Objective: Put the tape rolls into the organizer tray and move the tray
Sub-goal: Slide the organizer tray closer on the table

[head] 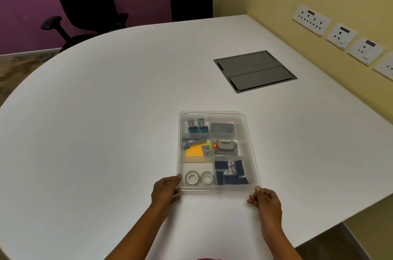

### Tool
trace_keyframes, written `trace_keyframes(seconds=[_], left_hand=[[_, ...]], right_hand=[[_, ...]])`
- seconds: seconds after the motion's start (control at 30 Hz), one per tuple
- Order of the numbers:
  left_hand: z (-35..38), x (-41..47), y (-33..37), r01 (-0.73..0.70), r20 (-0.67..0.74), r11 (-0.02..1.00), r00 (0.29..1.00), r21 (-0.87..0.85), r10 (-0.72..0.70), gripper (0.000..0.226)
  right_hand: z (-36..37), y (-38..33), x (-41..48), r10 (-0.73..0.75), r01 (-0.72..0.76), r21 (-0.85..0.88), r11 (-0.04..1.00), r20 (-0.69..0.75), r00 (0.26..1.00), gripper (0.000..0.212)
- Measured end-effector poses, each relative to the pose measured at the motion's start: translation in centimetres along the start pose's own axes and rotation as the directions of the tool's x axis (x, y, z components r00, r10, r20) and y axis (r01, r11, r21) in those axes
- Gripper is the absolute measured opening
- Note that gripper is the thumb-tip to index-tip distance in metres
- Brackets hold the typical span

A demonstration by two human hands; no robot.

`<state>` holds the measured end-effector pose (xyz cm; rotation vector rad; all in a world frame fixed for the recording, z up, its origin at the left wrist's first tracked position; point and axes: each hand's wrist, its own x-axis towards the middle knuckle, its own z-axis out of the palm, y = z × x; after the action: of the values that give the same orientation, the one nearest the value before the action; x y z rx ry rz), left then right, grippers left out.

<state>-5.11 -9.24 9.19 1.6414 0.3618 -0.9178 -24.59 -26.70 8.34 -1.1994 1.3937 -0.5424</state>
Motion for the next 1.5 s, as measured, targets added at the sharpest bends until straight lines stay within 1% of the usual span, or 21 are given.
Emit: trace_keyframes(seconds=[0.07,0.17,0.27,0.33,0.4,0.57,0.63,0.7,0.8,0.87,0.97,1.03,1.17,1.33,1.43,1.5], left_hand=[[0.2,0.0,-0.2,-0.018,-0.016,0.999,1.0,0.028,0.019,0.032],[0.4,0.1,-0.6,-0.026,-0.039,0.998,0.999,0.048,0.028,0.034],[0.4,0.4,-0.9,-0.034,-0.055,0.999,0.998,0.036,0.036,0.031],[0.4,0.4,-1.0,-0.045,-0.064,0.999,0.997,0.028,0.046,0.028],[0.5,0.5,-1.0,-0.048,-0.075,0.999,0.996,0.024,0.049,0.025],[0.3,0.6,-0.8,-0.034,-0.078,0.999,0.996,0.01,0.035,0.021],[0.2,0.6,-0.8,-0.03,-0.077,1.0,0.997,0.01,0.03,0.02],[0.3,0.7,-0.7,-0.024,-0.077,1.0,0.997,0.01,0.024,0.016],[0.3,0.8,-0.5,-0.008,-0.067,1.0,0.998,0.015,0.009,0.015],[0.3,0.8,-0.3,0.006,-0.049,1.0,0.999,0.027,-0.005,0.018],[0.2,0.9,-0.2,0.021,-0.025,0.997,1.0,0.074,-0.019,0.014],[0.3,1.1,-0.2,0.023,-0.026,0.993,0.999,0.112,-0.02,0.013],[0.8,1.8,-0.5,0.011,-0.058,0.974,0.998,0.225,0.002,0.024],[1.1,1.7,-0.1,0.018,-0.049,0.958,0.999,0.286,-0.004,0.021],[0.7,1.8,0.0,0.009,-0.054,0.944,0.998,0.33,0.01,0.014],[0.7,2.1,0.3,-0.017,-0.034,0.934,0.999,0.358,0.032,0.007]], right_hand=[[0.2,0.2,0.1,0.018,-0.019,-0.03,0.999,-0.006,1.0,0.014],[0.8,0.0,0.4,0.04,-0.041,-0.014,0.999,-0.014,0.999,0.011],[1.4,-0.5,0.9,0.057,-0.056,0.021,0.998,-0.048,0.997,0.014],[1.7,-0.7,1.4,0.057,-0.056,0.013,0.998,-0.078,0.995,0.016],[1.6,-1.0,2.1,0.074,-0.073,0.015,0.997,-0.078,0.994,0.018],[0.4,-2.1,4.0,0.178,-0.18,0.029,0.983,0.046,0.983,0.021],[0.0,-2.8,4.6,0.21,-0.21,-0.015,0.978,0.098,0.973,0.024],[-0.3,-3.4,5.2,0.254,-0.249,-0.052,0.967,0.144,0.956,0.022],[0.0,-3.8,6.0,0.301,-0.28,-0.142,0.949,0.154,0.941,0.019],[0.4,-3.8,6.3,0.316,-0.285,-0.206,0.936,0.137,0.939,0.018],[0.9,-3.7,6.6,0.33,-0.296,-0.244,0.924,0.114,0.937,0.018],[0.9,-3.5,6.8,0.336,-0.304,-0.242,0.921,0.103,0.936,0.02],[0.7,-3.2,6.8,0.349,-0.318,-0.225,0.921,0.112,0.931,0.027],[0.7,-3.4,6.9,0.351,-0.318,-0.236,0.918,0.116,0.929,0.024],[0.4,-3.5,7.1,0.331,-0.279,-0.303,0.911,0.133,0.934,0.015],[0.5,-3.9,7.7,0.301,-0.225,-0.406,0.886,0.132,0.944,0.019]])
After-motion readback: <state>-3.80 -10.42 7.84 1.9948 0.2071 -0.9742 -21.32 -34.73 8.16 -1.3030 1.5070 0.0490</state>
